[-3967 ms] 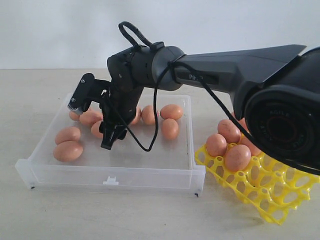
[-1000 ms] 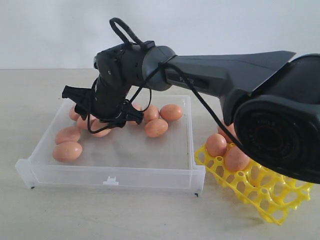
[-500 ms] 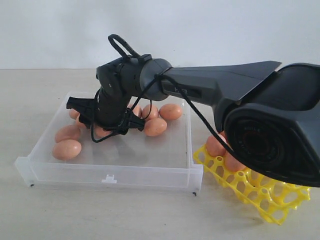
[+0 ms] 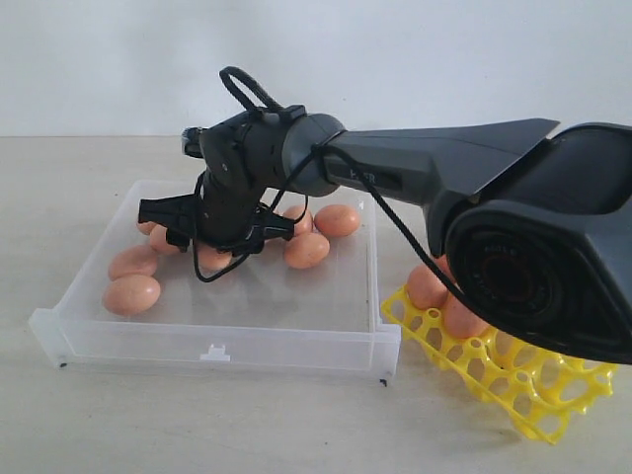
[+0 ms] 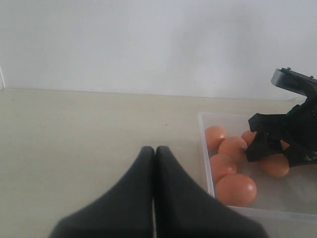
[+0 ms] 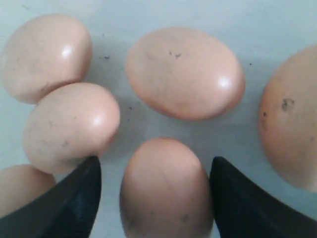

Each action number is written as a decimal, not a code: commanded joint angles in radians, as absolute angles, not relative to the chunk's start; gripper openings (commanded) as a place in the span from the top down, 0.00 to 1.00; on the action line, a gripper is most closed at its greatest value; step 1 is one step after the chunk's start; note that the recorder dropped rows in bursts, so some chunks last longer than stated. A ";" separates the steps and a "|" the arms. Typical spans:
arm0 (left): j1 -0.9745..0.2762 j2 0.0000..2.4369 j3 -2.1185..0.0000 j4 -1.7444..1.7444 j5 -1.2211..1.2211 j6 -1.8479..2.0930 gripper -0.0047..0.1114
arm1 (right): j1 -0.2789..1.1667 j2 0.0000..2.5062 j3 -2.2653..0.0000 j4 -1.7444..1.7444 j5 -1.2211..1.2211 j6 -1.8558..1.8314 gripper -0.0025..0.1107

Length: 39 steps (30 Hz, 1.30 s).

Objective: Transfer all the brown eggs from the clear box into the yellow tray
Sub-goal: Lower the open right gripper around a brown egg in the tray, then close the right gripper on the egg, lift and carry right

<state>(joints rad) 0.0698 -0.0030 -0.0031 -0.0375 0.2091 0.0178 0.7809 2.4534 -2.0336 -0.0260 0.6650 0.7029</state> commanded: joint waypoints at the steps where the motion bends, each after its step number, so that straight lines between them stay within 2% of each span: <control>1: 0.071 0.000 0.000 -0.035 0.203 0.020 1.00 | 0.777 2.453 -2.036 -0.031 0.651 0.671 0.46; 3: 0.071 0.000 0.000 -0.035 0.203 0.020 1.00 | 0.777 2.453 -2.036 -0.031 0.670 0.671 0.61; 4: 0.071 0.000 0.000 -0.035 0.203 0.020 1.00 | 0.777 2.453 -2.036 -0.031 0.685 0.671 0.77; 5: 0.071 0.000 0.000 -0.035 0.203 0.020 1.00 | 0.777 2.450 -2.036 -0.031 0.693 0.671 0.84; 6: 0.071 0.000 0.000 -0.035 0.203 0.020 1.00 | 0.777 2.440 -2.036 -0.044 0.708 0.670 0.97; 17: 0.071 0.000 0.000 -0.035 0.203 0.020 1.00 | 0.799 2.239 -2.036 -0.346 0.744 0.510 0.94; 24: 0.071 0.000 0.000 -0.035 0.203 0.020 1.00 | 0.799 2.124 -1.991 -0.376 0.760 0.462 0.94; 30: 0.071 0.000 0.000 -0.035 0.203 0.020 1.00 | 0.780 1.963 -1.703 -0.383 0.566 0.489 0.94; 39: 0.071 0.000 0.000 -0.035 0.203 0.020 1.00 | 0.640 1.711 -1.195 -0.580 0.279 0.668 0.94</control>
<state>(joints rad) 0.0698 -0.0030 -0.0031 -0.0375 0.2091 0.0178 0.6894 1.8007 -1.3013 -0.4747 0.3787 0.6085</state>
